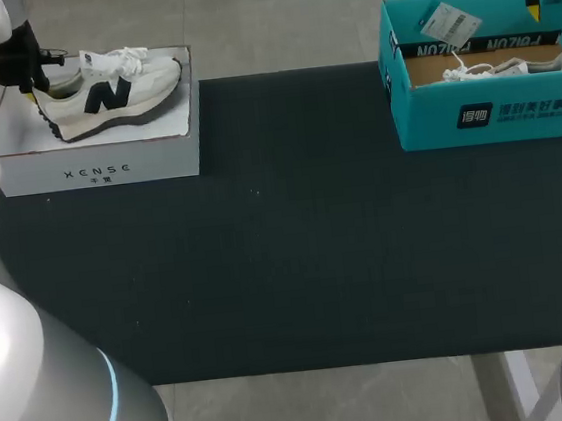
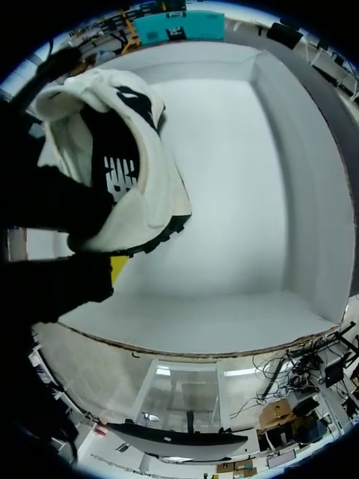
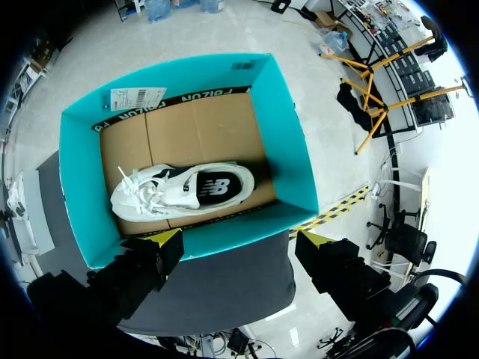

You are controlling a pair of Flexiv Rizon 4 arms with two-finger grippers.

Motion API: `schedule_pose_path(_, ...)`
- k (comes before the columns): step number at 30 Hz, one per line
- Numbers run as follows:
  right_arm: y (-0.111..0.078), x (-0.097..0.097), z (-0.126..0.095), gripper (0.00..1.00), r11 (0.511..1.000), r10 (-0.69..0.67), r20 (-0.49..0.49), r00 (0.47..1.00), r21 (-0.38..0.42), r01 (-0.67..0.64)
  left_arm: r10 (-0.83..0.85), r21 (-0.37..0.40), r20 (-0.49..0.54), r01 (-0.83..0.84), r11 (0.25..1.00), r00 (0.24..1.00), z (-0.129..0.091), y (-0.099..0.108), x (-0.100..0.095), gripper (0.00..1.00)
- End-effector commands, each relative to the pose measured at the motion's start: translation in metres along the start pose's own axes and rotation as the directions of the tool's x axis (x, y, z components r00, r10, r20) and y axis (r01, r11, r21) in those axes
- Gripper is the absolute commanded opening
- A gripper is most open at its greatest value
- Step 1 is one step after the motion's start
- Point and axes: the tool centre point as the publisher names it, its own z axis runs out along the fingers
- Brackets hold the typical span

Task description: Take the shoe out of the shoebox, open the shoe tongue, remove and reinsert the insole, then place the shoe into the shoebox

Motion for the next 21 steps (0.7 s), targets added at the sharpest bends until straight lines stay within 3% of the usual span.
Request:
schedule_pose_path(1,0.000,0.000,0.000,1.00,1.000,0.001,-0.001,1.000,-0.001,-0.001,0.020,0.298,0.002,-0.020,0.954,1.000,-0.018,0.003,0.002,0.00)
schedule_pose_path(13,0.000,0.000,0.000,1.00,1.000,0.001,-0.001,1.000,-0.001,-0.001,0.108,0.093,-0.020,-0.106,0.990,0.994,-0.094,-0.022,0.016,0.00)
schedule_pose_path(21,0.000,0.000,0.000,1.00,1.000,0.001,-0.001,1.000,-0.001,-0.001,0.137,-0.090,-0.022,-0.138,0.986,0.990,-0.163,-0.051,0.017,0.00)
